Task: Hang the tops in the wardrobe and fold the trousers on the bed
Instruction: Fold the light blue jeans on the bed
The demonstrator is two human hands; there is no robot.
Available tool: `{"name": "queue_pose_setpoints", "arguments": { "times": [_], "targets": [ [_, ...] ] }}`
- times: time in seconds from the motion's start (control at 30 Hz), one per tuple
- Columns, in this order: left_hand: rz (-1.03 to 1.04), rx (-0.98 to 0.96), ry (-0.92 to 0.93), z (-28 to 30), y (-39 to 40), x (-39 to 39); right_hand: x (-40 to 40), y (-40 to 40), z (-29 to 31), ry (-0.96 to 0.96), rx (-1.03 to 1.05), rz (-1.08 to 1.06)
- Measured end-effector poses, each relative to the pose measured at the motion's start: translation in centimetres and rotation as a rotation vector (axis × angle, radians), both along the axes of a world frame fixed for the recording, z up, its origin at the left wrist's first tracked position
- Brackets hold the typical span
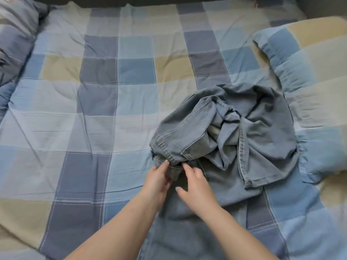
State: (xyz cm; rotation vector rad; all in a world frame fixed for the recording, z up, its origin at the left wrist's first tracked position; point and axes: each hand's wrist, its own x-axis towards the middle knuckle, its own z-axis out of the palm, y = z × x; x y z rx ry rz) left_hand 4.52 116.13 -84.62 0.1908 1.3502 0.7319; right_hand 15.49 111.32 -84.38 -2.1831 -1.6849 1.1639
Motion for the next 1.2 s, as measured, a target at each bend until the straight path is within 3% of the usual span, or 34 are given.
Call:
{"name": "queue_pose_setpoints", "arguments": {
  "times": [0.17, 0.37, 0.53, 0.67, 0.73, 0.97, 1.2],
  "targets": [
    [-0.2, 0.217, -0.005, 5.4, -0.9, 0.8, -0.1, 0.3, 3.7, 0.028, 0.151, -0.202],
    [-0.344, 0.541, 0.074, 15.6, 0.7, 1.4, 1.5, 1.3, 13.2, 0.28, 0.425, -0.433],
    [-0.384, 0.699, 0.362, 24.6, 2.0, 1.2, 2.9, 2.9, 24.7, 0.397, 0.558, -0.466],
    [-0.645, 0.852, 0.65, 30.1, 2.2, 0.9, 3.7, 2.2, 33.4, 0.427, 0.662, -0.387],
    [-0.757, 0.94, 0.709, 33.0, 1.3, 1.2, 3.7, 1.4, 37.7, 0.463, 0.707, -0.351],
    [-0.571, 1.102, 0.834, 43.0, -2.3, 1.0, 3.9, -2.1, 51.2, 0.472, 0.793, -0.285],
    [-0.562, 1.073, 1.088, 49.4, -2.0, -6.1, 6.2, -3.4, 60.6, 0.382, 0.84, -0.349]
  ]
}}
